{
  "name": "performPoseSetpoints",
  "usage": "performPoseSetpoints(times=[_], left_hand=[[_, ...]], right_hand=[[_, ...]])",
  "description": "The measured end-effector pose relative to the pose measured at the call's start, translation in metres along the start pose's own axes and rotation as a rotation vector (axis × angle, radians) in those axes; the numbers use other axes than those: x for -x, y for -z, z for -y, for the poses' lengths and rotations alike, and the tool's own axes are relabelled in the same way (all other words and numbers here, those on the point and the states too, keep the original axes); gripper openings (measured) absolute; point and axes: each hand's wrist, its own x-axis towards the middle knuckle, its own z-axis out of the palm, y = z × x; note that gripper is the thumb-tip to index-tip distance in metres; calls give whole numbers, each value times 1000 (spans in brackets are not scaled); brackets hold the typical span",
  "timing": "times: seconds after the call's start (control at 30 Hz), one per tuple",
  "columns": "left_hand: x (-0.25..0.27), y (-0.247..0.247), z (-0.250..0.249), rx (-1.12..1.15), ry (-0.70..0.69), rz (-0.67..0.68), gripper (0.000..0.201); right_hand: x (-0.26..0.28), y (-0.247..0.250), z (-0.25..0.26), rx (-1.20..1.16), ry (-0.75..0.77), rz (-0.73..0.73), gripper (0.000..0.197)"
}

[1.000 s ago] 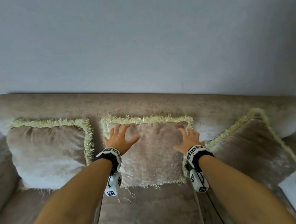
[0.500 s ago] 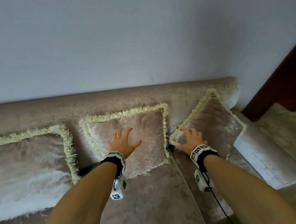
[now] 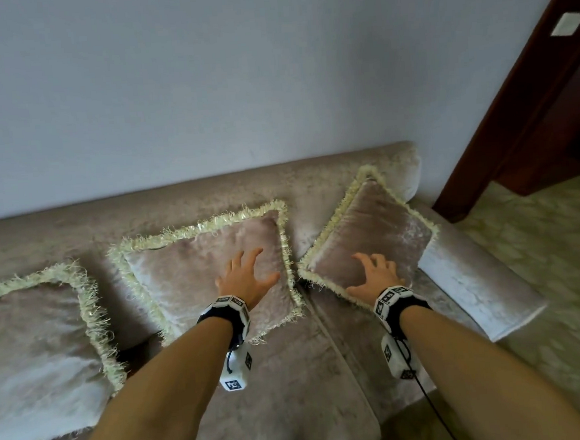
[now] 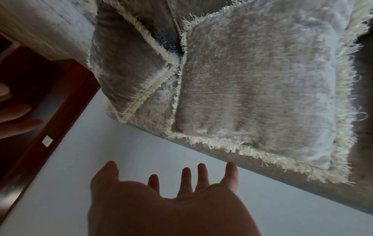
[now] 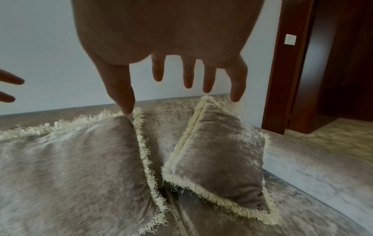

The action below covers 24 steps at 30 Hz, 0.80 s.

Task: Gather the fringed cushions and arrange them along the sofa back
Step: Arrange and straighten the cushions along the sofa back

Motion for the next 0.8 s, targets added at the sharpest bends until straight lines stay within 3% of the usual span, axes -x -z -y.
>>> performPoseSetpoints(times=[0.17,0.47,0.8], left_hand=[[5,-31,-50,-44,-24,-20,72],[9,-102,-147,-23,36,-56,94],[-19,-147,-232,-54,27,-36,89]], right_hand=[[-10,11,-63,-37,5,-3,77],[-38,55,-173,-81,98,-12,77],[-81,76,-248,-81,74,19,84]])
